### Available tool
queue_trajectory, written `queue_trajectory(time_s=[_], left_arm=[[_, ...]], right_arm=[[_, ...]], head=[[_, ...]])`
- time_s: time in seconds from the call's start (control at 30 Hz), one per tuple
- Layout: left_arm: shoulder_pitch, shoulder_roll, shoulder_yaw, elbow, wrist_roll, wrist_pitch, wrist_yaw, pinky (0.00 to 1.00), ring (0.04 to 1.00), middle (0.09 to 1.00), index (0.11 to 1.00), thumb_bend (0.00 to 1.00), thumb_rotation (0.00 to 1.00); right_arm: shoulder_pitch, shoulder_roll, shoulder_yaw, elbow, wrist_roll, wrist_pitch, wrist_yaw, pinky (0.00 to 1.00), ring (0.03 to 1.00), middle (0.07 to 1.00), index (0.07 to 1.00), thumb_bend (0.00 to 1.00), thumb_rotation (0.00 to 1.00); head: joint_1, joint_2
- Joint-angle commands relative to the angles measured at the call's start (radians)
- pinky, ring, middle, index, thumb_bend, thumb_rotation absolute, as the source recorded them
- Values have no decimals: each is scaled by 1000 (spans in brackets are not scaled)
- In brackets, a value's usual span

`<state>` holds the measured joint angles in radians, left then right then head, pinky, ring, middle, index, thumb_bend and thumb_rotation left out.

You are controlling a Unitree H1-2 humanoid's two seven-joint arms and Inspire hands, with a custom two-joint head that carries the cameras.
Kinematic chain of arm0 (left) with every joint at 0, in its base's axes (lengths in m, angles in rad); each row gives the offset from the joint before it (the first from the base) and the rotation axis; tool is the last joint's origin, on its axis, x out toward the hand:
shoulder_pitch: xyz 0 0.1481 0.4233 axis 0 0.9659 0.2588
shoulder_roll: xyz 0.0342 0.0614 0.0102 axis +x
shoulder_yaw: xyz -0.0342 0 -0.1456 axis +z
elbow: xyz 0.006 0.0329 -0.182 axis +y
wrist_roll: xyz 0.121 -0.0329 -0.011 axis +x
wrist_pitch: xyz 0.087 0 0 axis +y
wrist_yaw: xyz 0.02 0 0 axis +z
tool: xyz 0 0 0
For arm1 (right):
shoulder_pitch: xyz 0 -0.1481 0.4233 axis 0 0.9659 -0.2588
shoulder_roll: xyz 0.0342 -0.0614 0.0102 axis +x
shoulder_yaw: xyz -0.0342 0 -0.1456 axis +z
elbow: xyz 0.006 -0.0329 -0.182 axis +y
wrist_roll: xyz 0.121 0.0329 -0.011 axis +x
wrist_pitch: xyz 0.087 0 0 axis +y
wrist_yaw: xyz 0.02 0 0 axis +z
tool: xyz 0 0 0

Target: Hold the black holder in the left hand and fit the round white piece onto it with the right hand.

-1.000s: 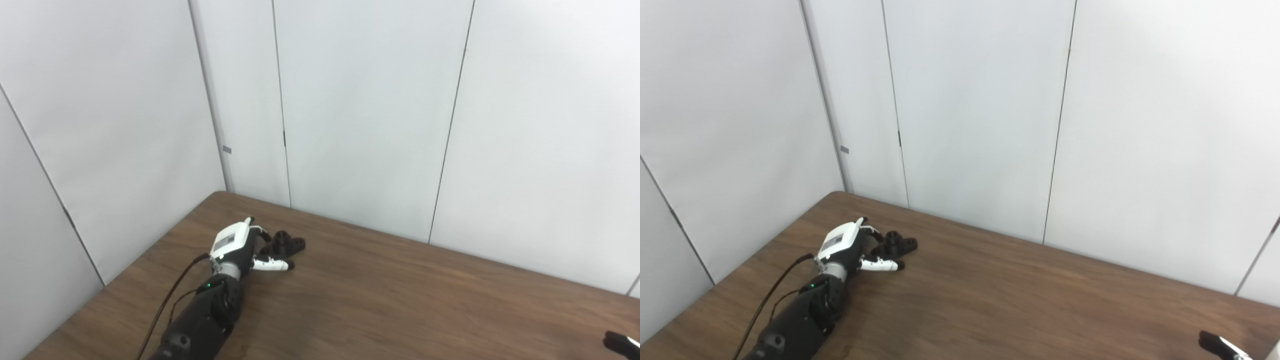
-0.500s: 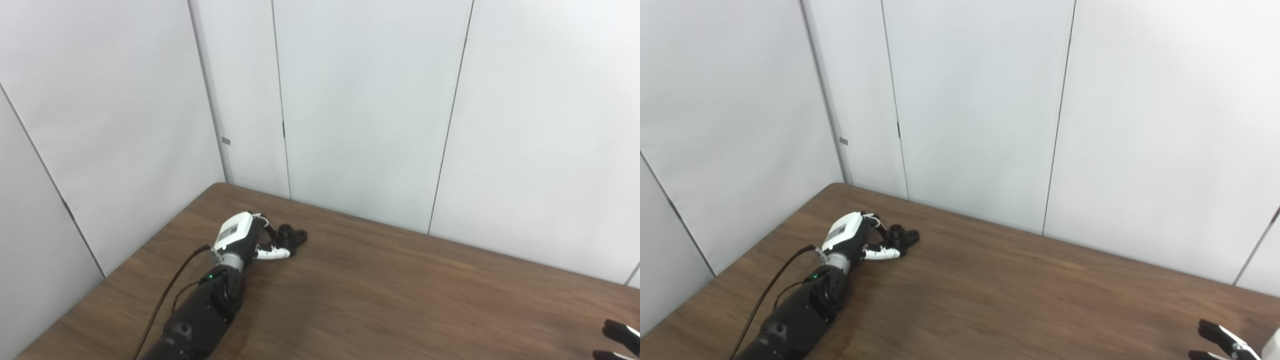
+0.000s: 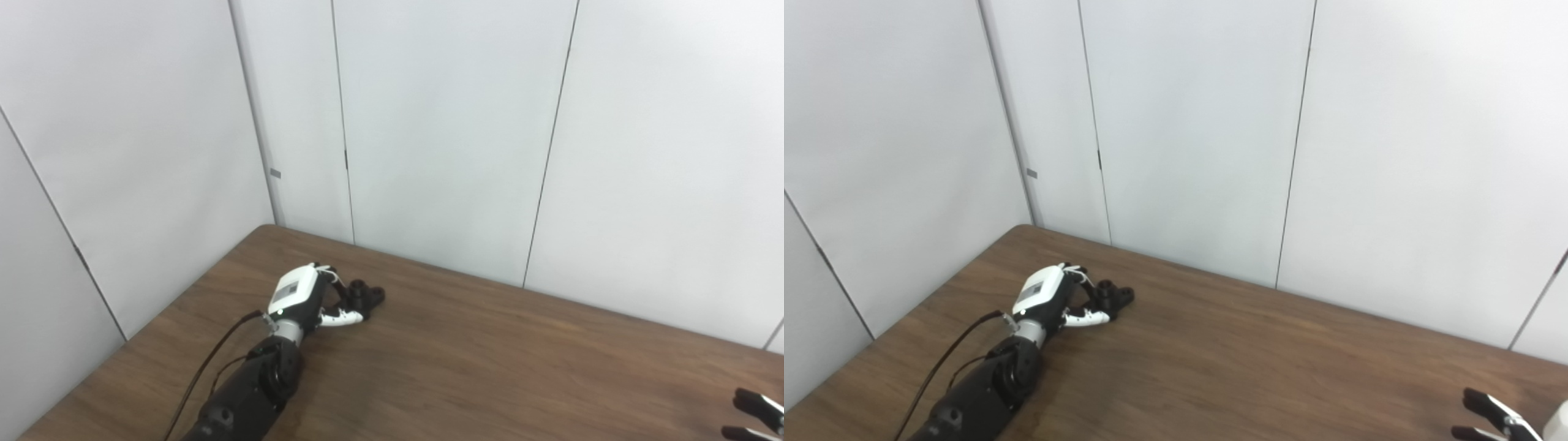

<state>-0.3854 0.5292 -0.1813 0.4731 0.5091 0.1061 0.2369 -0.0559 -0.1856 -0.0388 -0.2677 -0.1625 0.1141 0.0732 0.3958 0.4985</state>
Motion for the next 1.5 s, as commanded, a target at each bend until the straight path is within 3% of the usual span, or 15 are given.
queue_trajectory(time_s=[0.0,0.23,0.43,0.7,0.87,1.07,1.27,1.37,1.47], left_arm=[[39,-16,-61,-41,30,-44,-70,972,973,883,485,523,53],[97,-18,-116,-166,18,-163,-97,868,956,886,485,524,53],[129,-27,-167,-277,38,-204,-157,855,964,891,485,524,54],[159,-56,-197,-348,7,-294,-242,772,944,867,484,523,52],[162,-75,-219,-359,18,-362,-279,751,928,863,485,524,53],[149,-112,-246,-357,32,-370,-321,797,933,863,484,524,55],[136,-161,-275,-298,59,-372,-336,780,941,865,483,524,56],[133,-174,-287,-280,94,-354,-338,805,942,866,484,523,53],[130,-188,-300,-278,172,-276,-353,857,950,877,485,523,53]], right_arm=[[-31,5,0,-43,-4,-1,-13,566,683,820,801,572,0],[-33,22,7,-59,-6,16,-13,580,689,817,801,562,0],[-40,44,7,-75,14,44,-15,563,699,826,820,555,0],[-45,47,11,-60,11,-7,-17,534,657,801,800,610,0],[-52,50,17,-28,3,-22,-20,544,665,802,790,650,31],[-64,53,24,-9,-4,-40,-26,538,660,794,786,665,70],[-80,55,24,0,1,-36,-29,536,648,787,785,673,78],[-86,55,18,6,14,-37,-28,534,644,786,785,672,65],[-95,49,22,4,4,-43,-28,537,646,788,785,674,117]], head=[[-6,3],[-59,3],[-130,22],[-265,82],[-292,94],[-312,120],[-329,133],[-337,123],[-349,122]])
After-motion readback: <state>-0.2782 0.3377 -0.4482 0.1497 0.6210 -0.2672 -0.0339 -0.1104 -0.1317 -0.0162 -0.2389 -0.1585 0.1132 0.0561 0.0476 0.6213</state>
